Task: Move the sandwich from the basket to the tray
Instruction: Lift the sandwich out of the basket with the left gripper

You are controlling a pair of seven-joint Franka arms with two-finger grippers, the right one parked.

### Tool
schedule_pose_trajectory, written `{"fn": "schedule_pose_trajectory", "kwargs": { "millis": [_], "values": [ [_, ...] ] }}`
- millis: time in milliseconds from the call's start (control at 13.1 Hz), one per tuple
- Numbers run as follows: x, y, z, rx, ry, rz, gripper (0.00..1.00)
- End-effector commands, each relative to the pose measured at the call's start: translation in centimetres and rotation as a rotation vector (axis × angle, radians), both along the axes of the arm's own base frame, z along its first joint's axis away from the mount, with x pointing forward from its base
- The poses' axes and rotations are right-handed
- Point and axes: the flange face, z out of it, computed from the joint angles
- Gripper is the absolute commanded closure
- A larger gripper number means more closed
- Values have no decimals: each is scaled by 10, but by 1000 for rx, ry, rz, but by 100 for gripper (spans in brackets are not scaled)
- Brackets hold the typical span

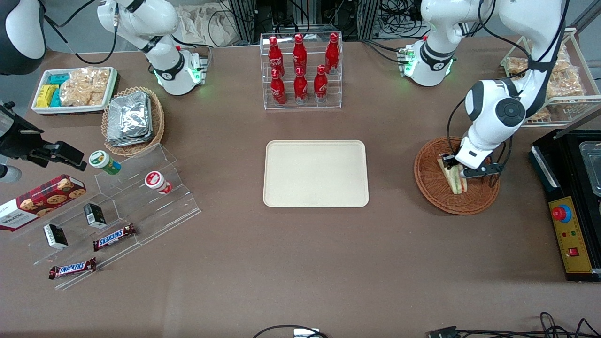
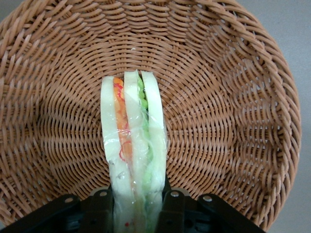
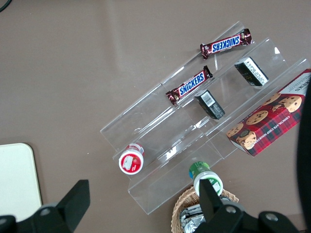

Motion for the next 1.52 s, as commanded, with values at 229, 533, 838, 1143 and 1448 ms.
{"fn": "schedule_pose_trajectory", "kwargs": {
  "millis": [229, 533, 838, 1143, 1448],
  "values": [
    [23, 1, 121, 42, -15, -29, 100],
    [71, -6, 270, 55, 34, -65, 100],
    [94, -41, 352, 43, 64, -117, 100],
    [83, -170, 367, 28, 56, -103, 100],
    [56, -305, 349, -23, 90, -40, 100]
  ]
}}
